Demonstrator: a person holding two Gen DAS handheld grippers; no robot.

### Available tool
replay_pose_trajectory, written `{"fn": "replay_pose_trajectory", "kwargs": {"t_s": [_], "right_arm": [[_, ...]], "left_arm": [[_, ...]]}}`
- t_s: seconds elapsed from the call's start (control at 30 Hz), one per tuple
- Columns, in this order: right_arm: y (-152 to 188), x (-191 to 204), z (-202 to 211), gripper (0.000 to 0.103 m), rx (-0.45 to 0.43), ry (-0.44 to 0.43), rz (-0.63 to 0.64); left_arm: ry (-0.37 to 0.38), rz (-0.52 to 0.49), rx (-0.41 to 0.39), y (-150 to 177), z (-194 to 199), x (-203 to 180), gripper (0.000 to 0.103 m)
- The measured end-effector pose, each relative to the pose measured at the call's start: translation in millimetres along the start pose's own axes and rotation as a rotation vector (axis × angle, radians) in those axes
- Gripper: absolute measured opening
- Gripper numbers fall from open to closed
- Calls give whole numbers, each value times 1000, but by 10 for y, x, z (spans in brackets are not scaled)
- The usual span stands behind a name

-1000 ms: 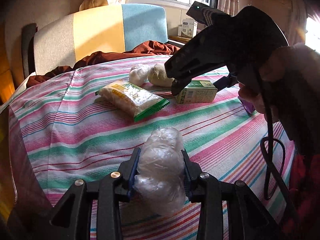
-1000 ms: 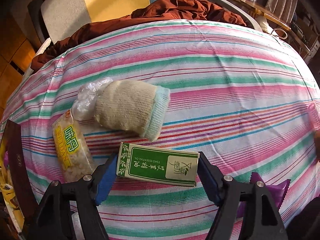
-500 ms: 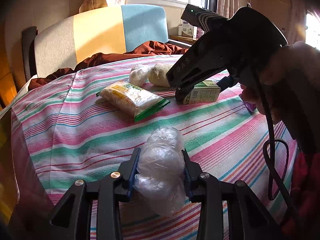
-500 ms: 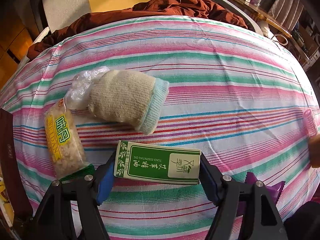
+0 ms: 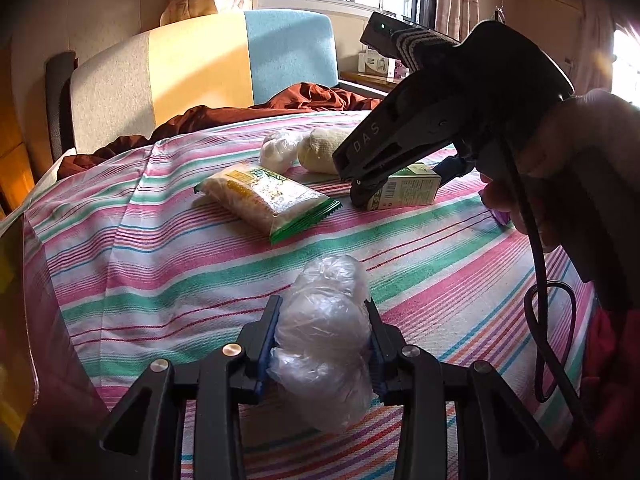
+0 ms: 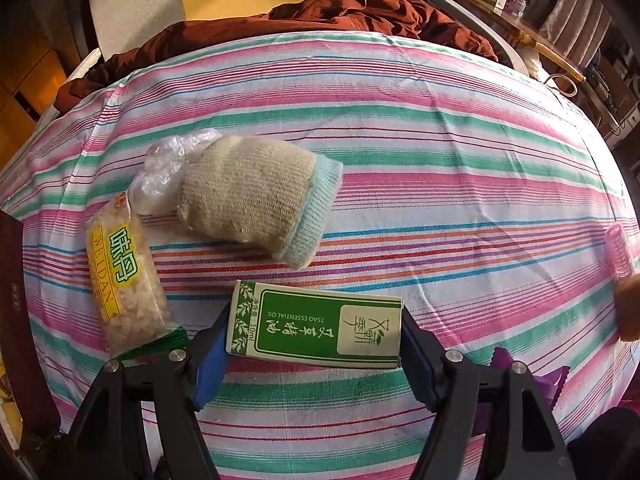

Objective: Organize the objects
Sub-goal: 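Carry the clear plastic bag into the gold tray and open the left tool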

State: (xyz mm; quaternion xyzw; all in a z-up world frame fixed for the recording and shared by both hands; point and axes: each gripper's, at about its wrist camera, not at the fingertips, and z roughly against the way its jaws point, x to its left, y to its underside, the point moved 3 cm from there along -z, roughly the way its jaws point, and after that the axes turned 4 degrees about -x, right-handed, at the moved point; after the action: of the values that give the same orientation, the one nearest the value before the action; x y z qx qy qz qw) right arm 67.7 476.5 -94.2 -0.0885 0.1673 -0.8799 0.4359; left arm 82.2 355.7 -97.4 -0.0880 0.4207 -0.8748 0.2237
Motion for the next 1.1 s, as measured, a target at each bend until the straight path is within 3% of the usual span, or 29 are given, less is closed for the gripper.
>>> {"fn": "replay_pose_trajectory", "kwargs": {"t_s": [0.77,0.9,1.1], "right_arm": [[57,-50,12,74,-13,-11,7],[73,-29,17,74,-12,-16,19],[111,5,37,74,-11,-16,32]], "left_arm": [[-49,-35,14,35,92,-26,37],[-30,13,37,35,218,4,36],[-20,40,-35,-137,709,123,36]]}}
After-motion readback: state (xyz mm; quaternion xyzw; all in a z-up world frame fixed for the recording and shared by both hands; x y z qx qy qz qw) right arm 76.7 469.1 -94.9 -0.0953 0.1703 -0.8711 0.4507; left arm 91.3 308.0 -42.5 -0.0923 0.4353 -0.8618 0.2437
